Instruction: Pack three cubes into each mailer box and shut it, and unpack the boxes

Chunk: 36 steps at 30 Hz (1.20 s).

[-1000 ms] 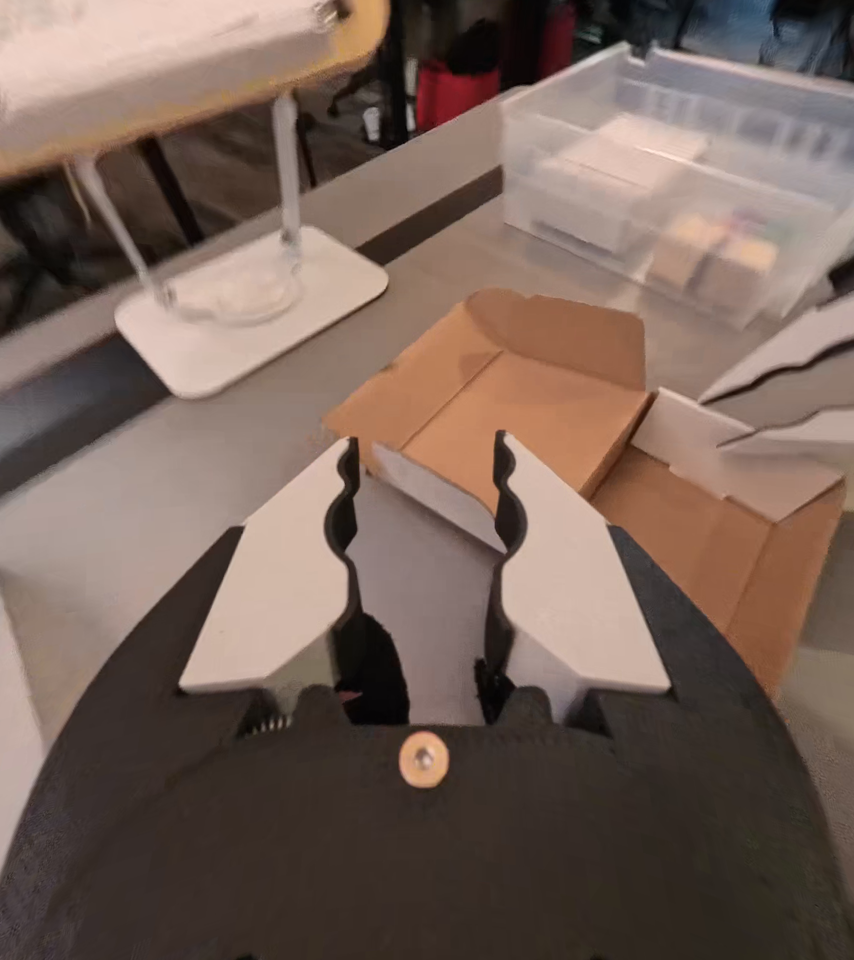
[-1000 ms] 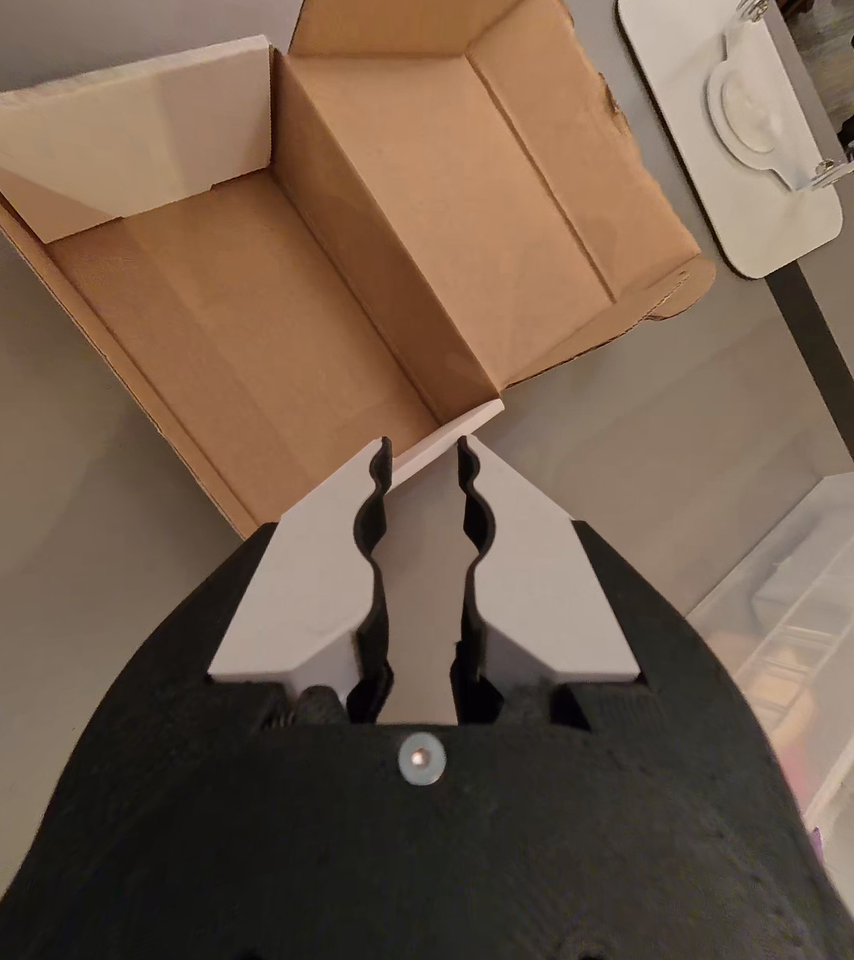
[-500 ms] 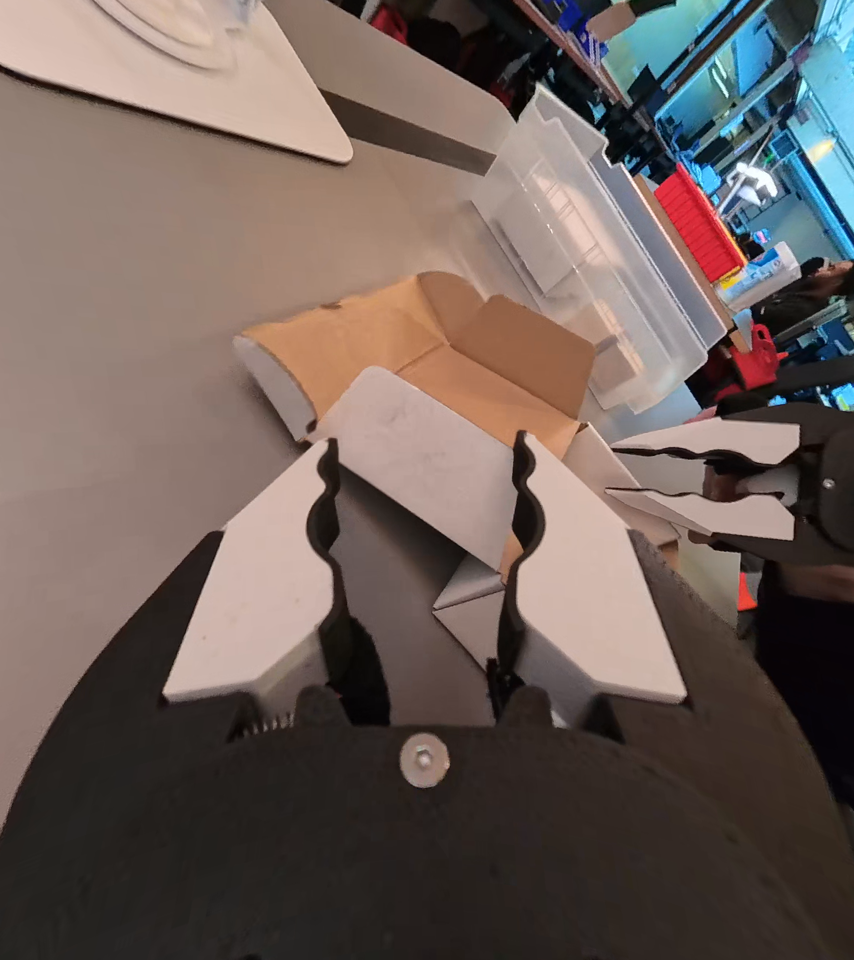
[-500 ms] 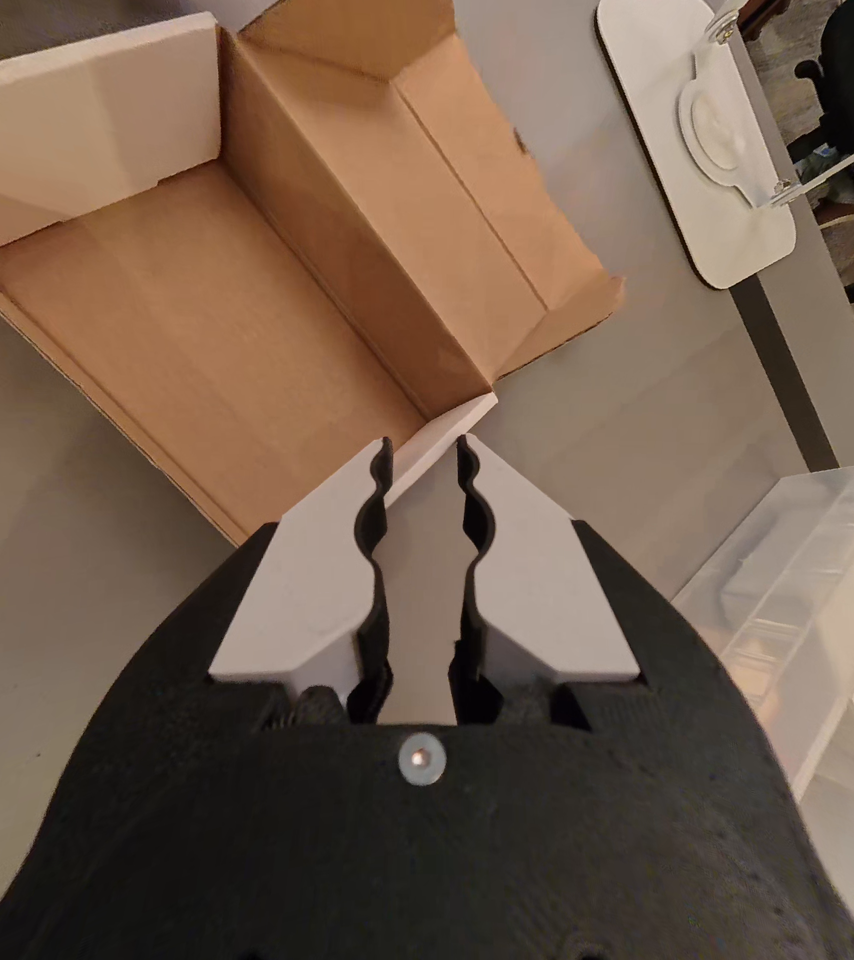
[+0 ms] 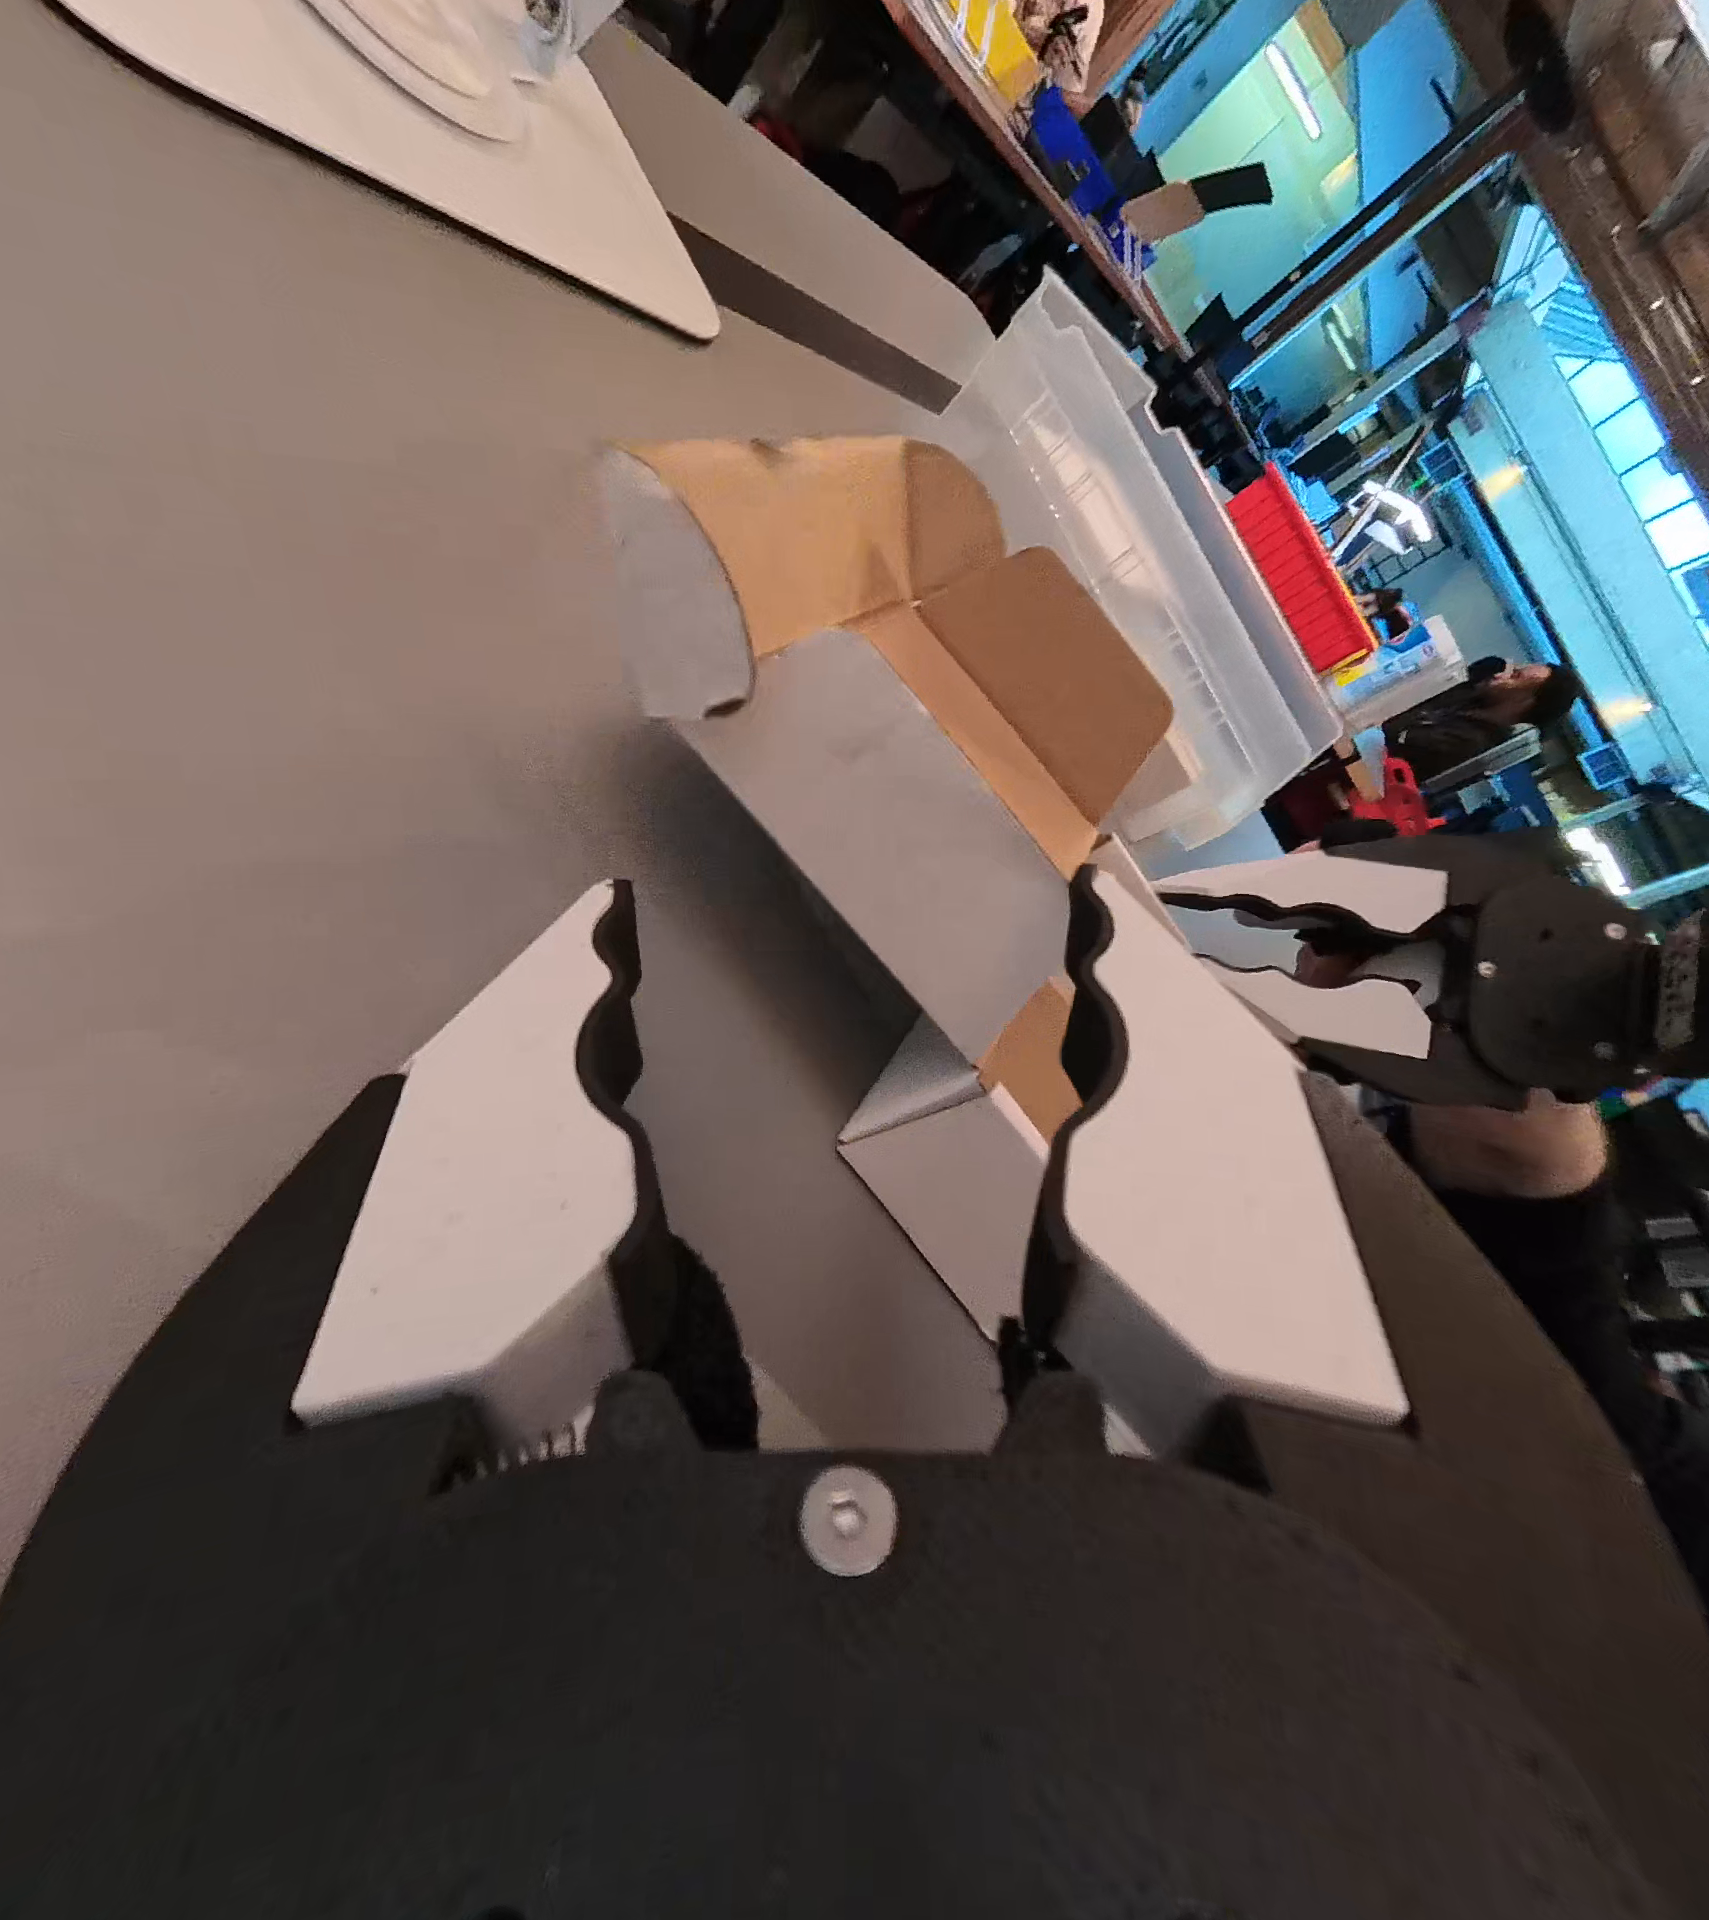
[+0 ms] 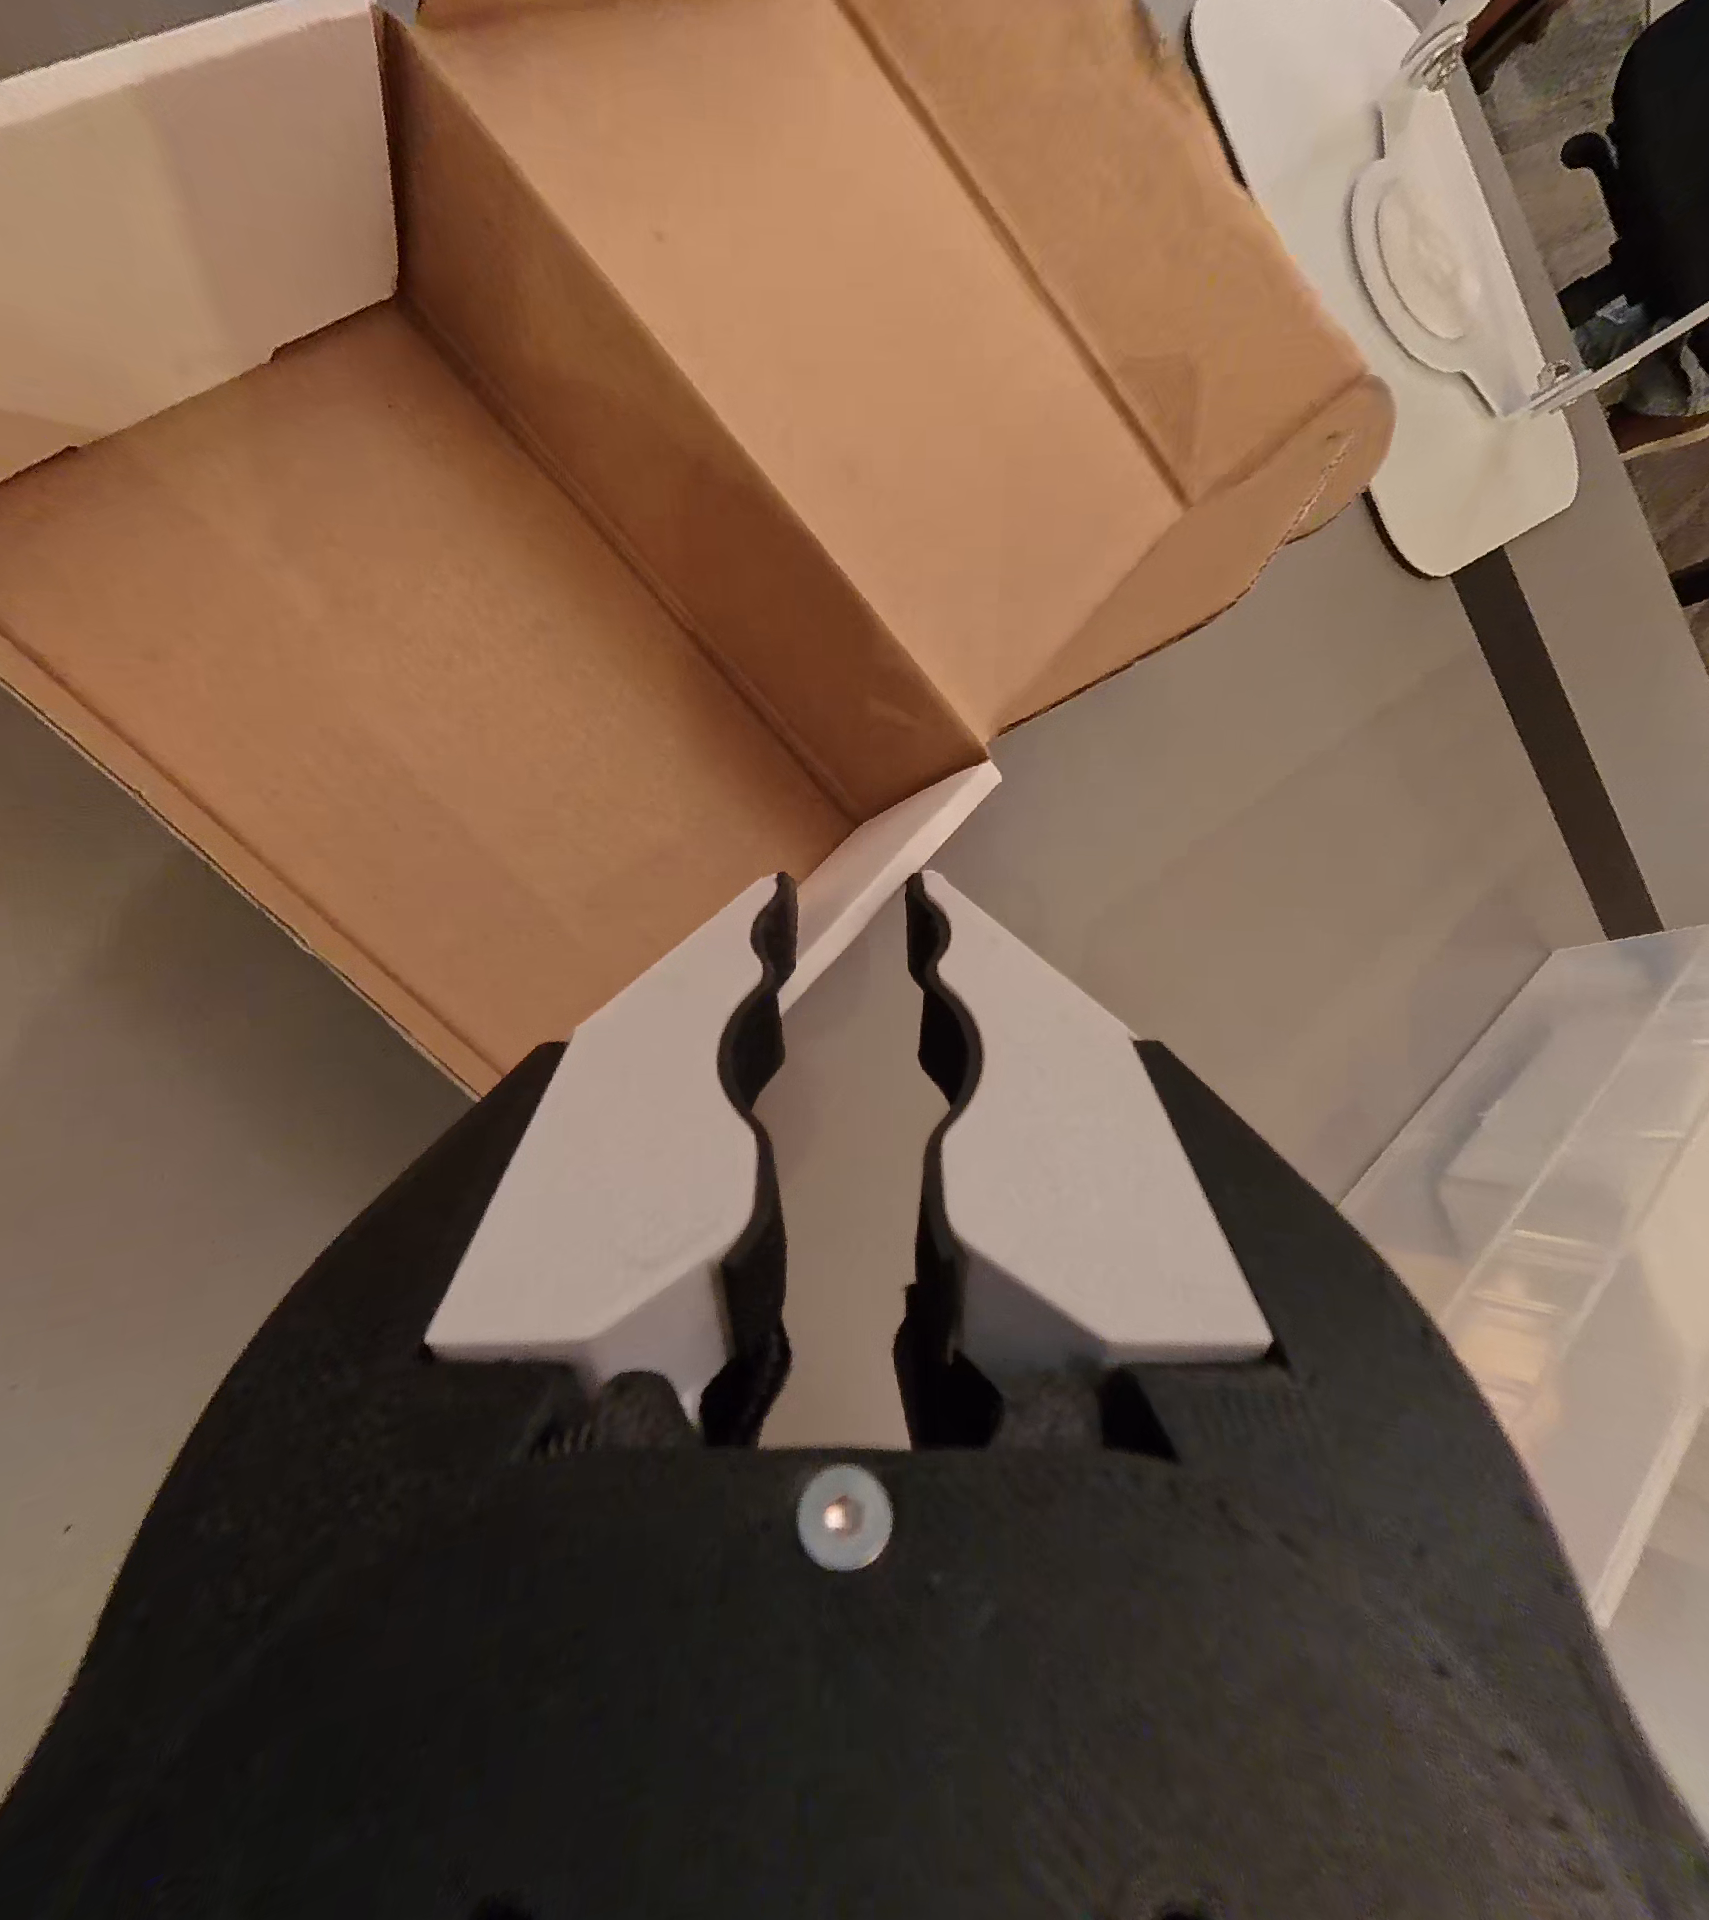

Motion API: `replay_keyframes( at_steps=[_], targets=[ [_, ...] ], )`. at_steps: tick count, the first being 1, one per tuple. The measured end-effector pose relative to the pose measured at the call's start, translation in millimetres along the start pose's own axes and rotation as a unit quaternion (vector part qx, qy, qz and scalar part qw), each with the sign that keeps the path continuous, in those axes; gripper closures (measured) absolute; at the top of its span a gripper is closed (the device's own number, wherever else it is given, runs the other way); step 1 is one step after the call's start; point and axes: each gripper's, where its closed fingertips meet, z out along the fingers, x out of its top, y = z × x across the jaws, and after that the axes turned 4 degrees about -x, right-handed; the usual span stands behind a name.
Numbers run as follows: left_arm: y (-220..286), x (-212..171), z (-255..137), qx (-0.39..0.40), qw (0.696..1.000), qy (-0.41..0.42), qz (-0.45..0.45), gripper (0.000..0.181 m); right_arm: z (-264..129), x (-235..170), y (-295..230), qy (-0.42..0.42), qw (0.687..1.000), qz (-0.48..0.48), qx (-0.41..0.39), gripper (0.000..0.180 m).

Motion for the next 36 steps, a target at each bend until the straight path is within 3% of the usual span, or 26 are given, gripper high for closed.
replay_keyframes(
  at_steps=[1,7,13,19,26,28,32,34,36],
  targets=[
    [2.8,-2.2,1.6,-0.012,1.000,-0.001,-0.007,0.099,-0.1,0.1,-0.1,-0.001,1.000,-0.003,-0.002,0.160],
    [6.2,-12.3,22.7,-0.031,0.999,-0.026,-0.034,0.094,0.3,1.2,-0.9,-0.001,1.000,-0.008,-0.002,0.161],
    [22.0,-15.3,42.3,-0.051,0.998,-0.031,-0.017,0.113,1.3,2.2,-1.3,-0.004,1.000,-0.009,-0.005,0.161],
    [51.3,-5.6,36.9,-0.059,0.988,-0.014,0.144,0.119,2.0,-0.7,1.5,-0.006,1.000,-0.009,-0.012,0.161],
    [49.3,-15.6,34.4,-0.004,0.943,-0.025,0.331,0.124,-2.7,4.2,-9.2,0.019,0.999,0.035,0.028,0.154],
    [34.9,-21.5,31.6,0.022,0.932,-0.056,0.358,0.124,-7.3,7.3,-18.8,0.021,0.998,0.038,0.034,0.151],
    [38.8,-16.2,19.5,-0.006,0.937,-0.037,0.347,0.127,-21.5,19.0,-33.8,0.042,0.997,0.041,0.050,0.146],
    [28.7,-16.1,18.2,0.022,0.931,-0.045,0.362,0.145,-33.7,29.5,-33.3,0.080,0.990,0.083,0.083,0.139],
    [32.6,-19.6,18.8,0.006,0.931,-0.047,0.361,0.149,-43.2,35.3,-26.7,0.109,0.981,0.119,0.104,0.135]
  ],
)
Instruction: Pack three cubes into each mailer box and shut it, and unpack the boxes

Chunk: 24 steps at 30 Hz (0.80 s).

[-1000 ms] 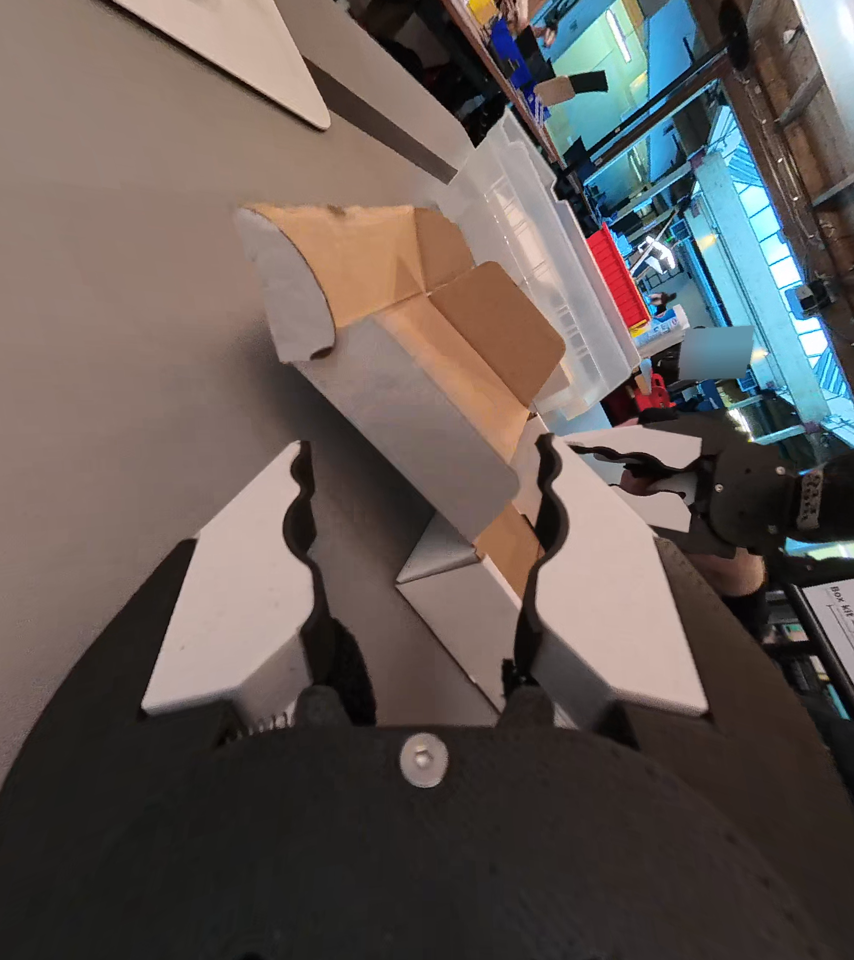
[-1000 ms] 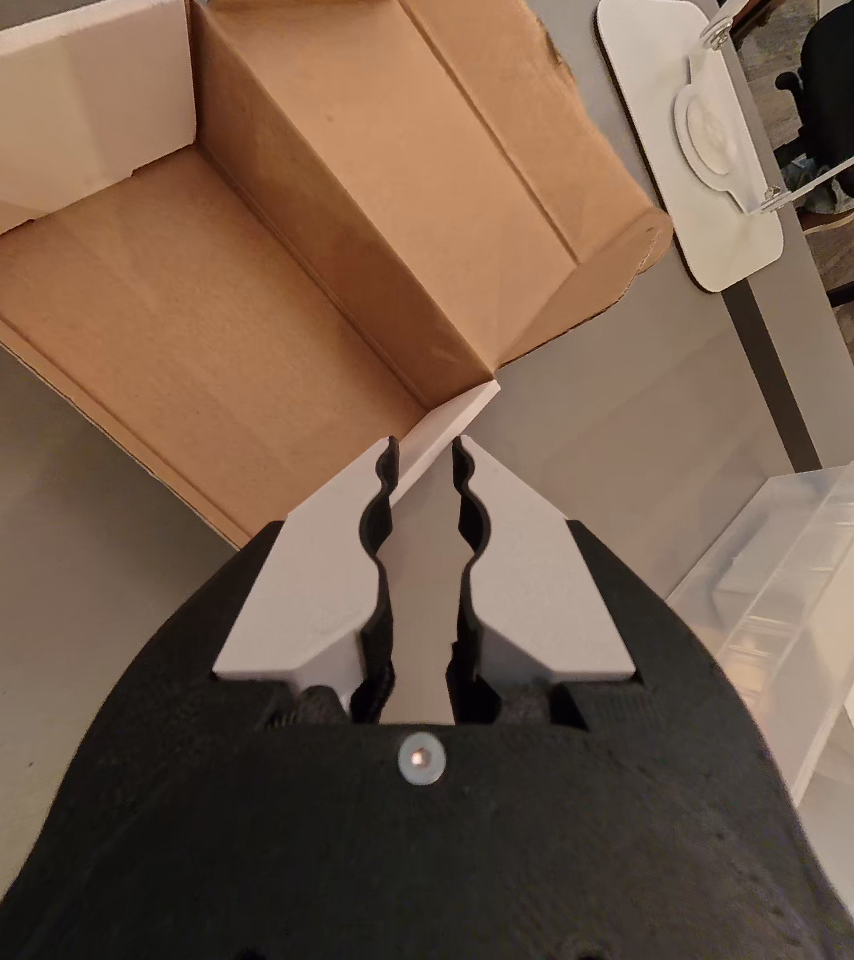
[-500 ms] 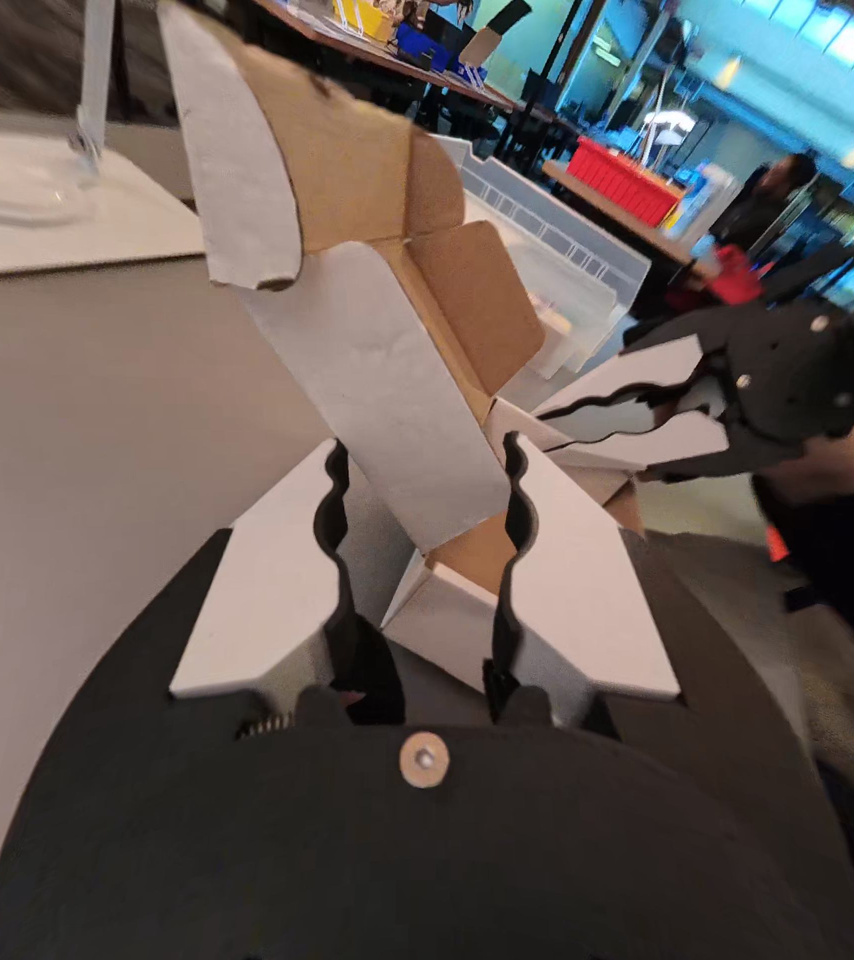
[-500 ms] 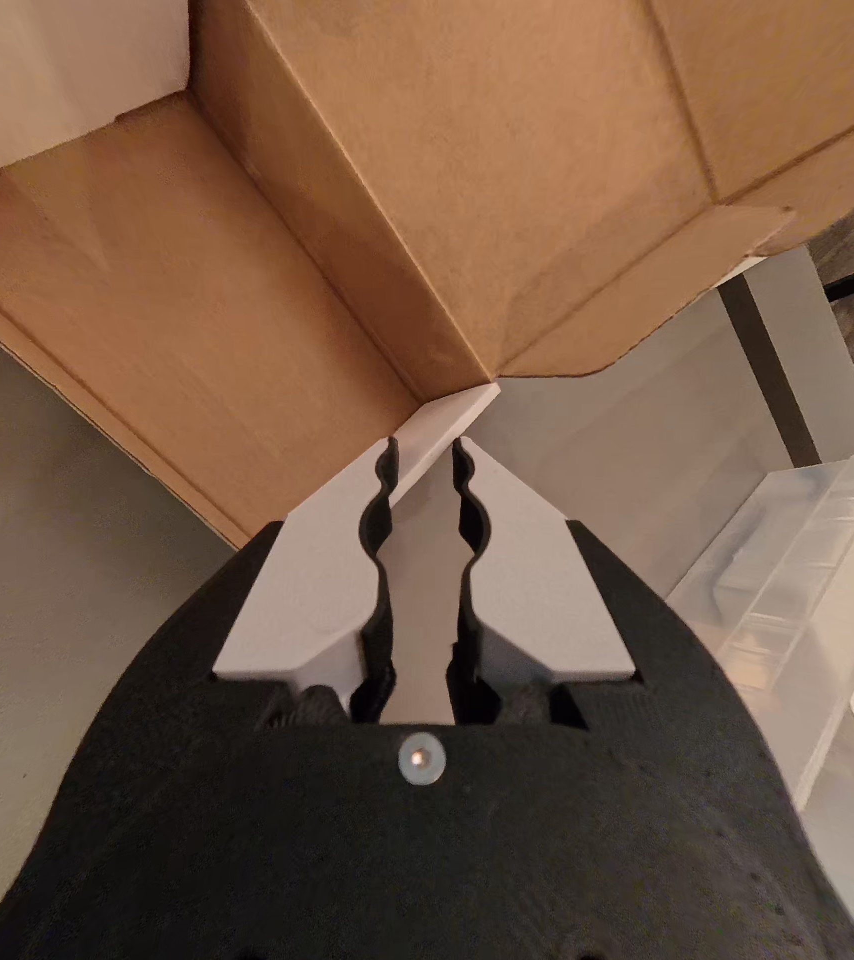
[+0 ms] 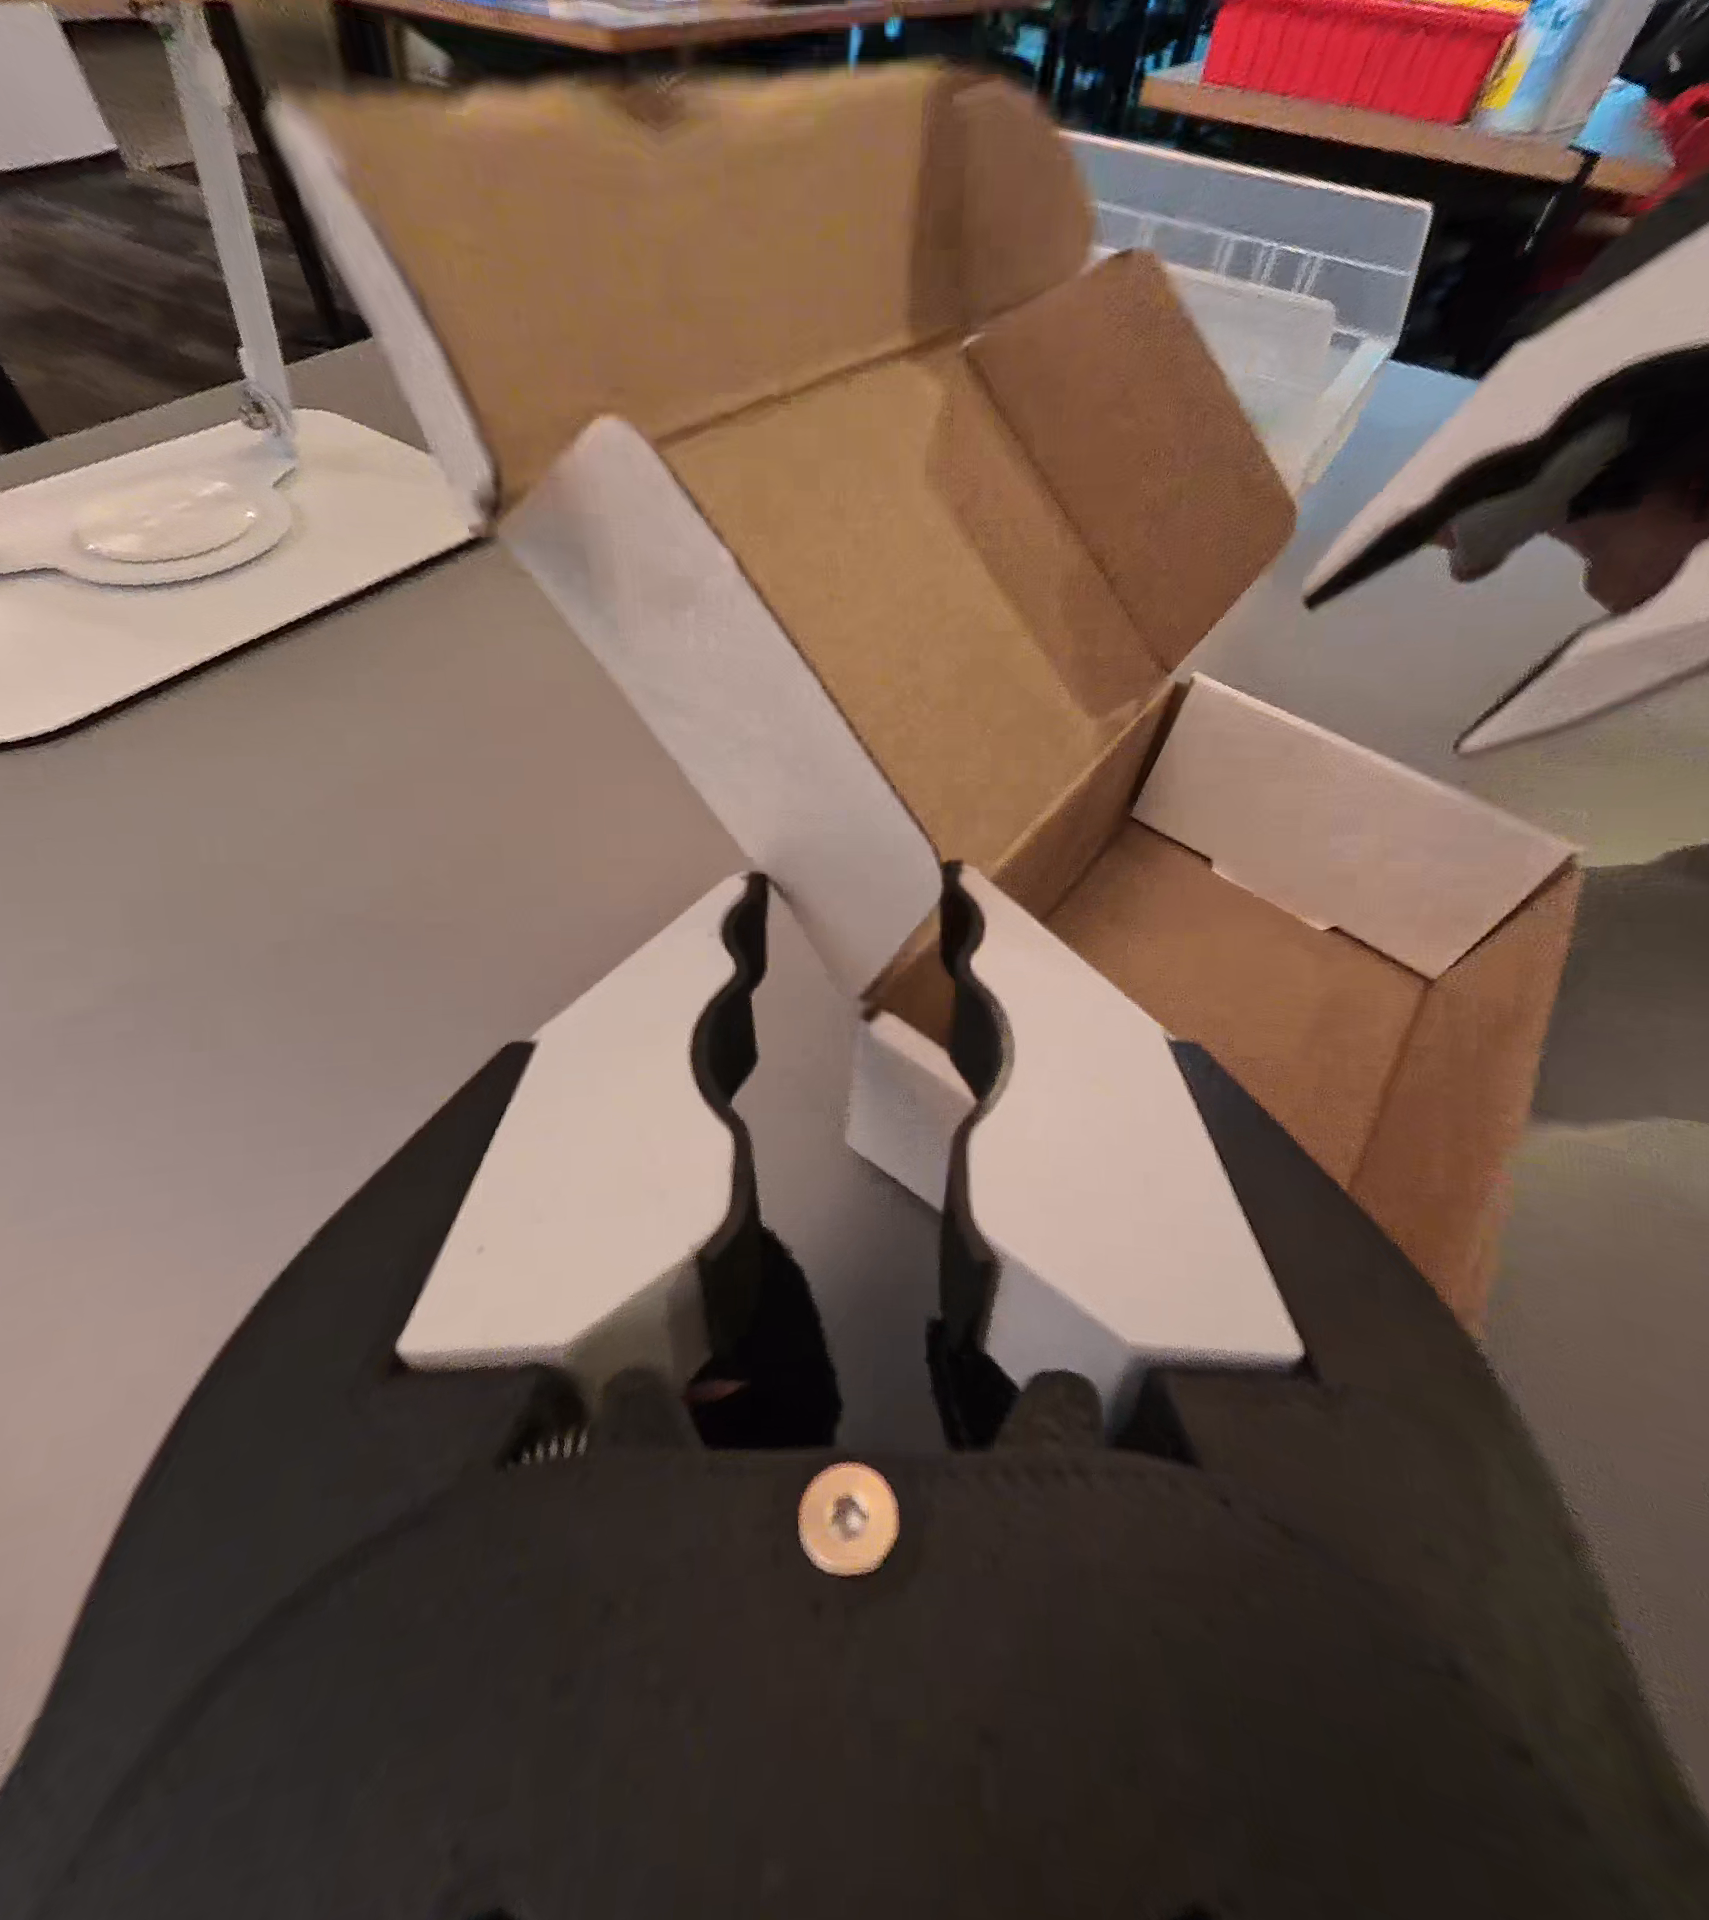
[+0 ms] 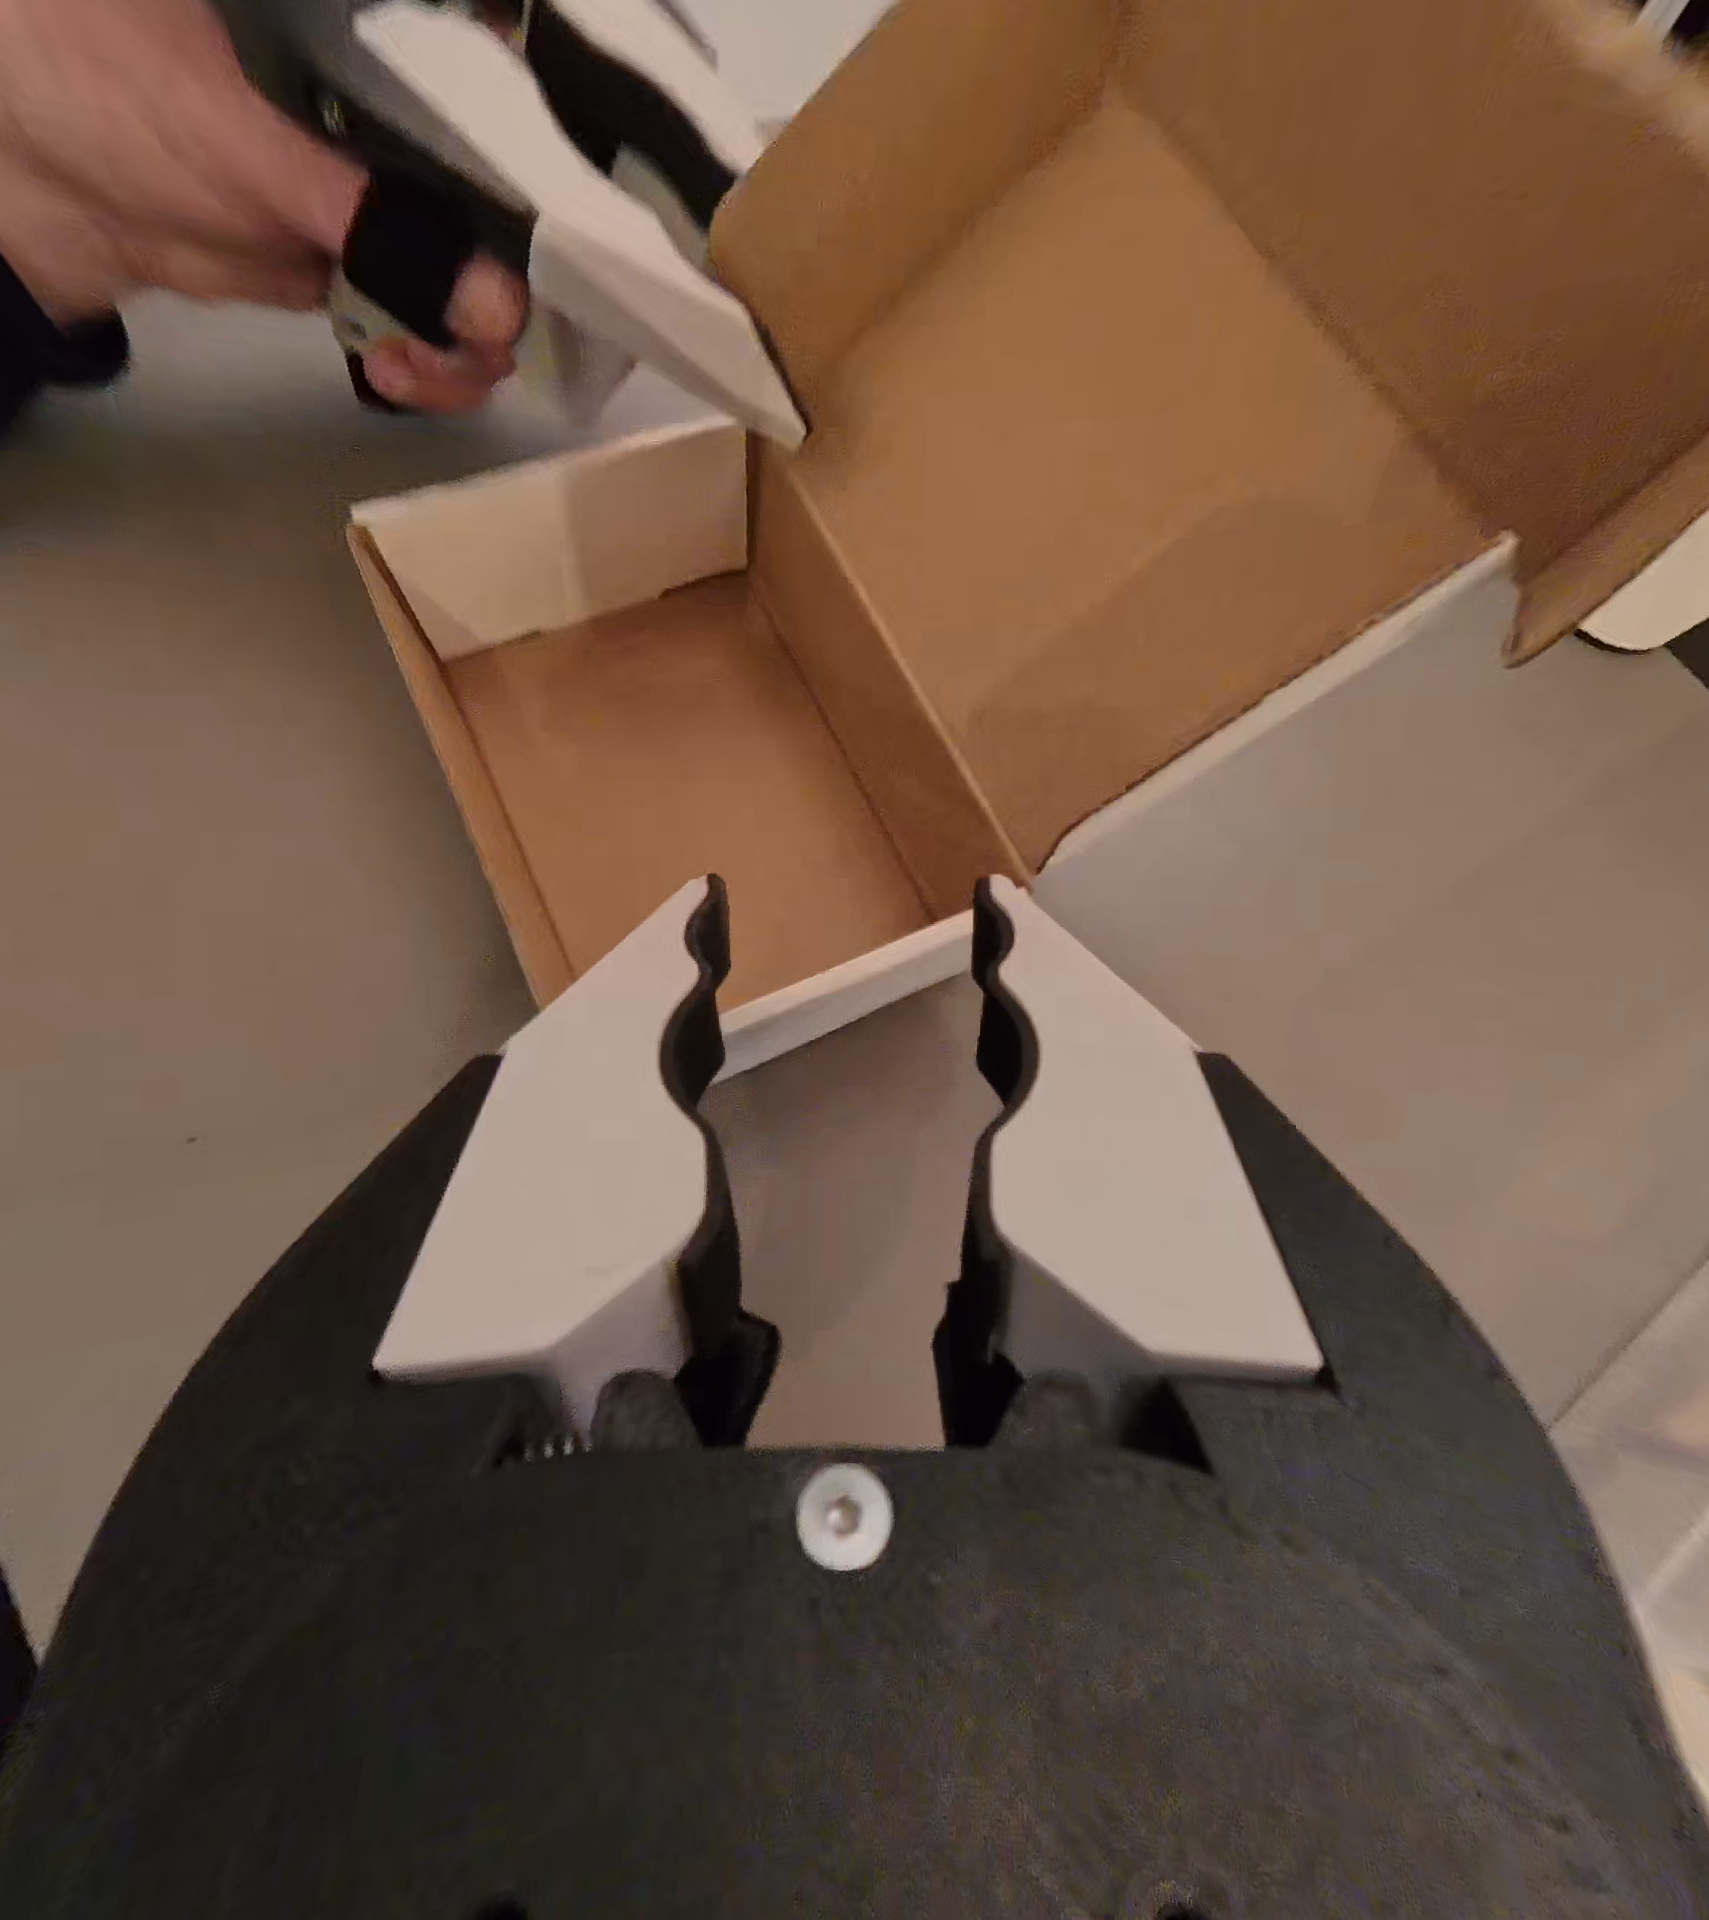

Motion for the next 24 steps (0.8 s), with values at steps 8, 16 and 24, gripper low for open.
replay_keyframes(
  at_steps=[8,16,24],
  targets=[
    [4.3,6.2,0.6,-0.015,1.000,0.006,-0.011,0.136,-5.8,6.3,59.1,0.035,0.993,0.105,-0.029,0.127],
    [14.7,11.7,-0.2,-0.057,0.996,0.022,-0.070,0.128,29.4,0.8,50.9,0.013,0.992,0.128,0.009,0.128],
    [22.2,3.7,7.3,-0.034,0.999,0.000,-0.025,0.124,40.8,-5.8,41.9,0.021,0.995,0.087,-0.033,0.129]
  ],
)
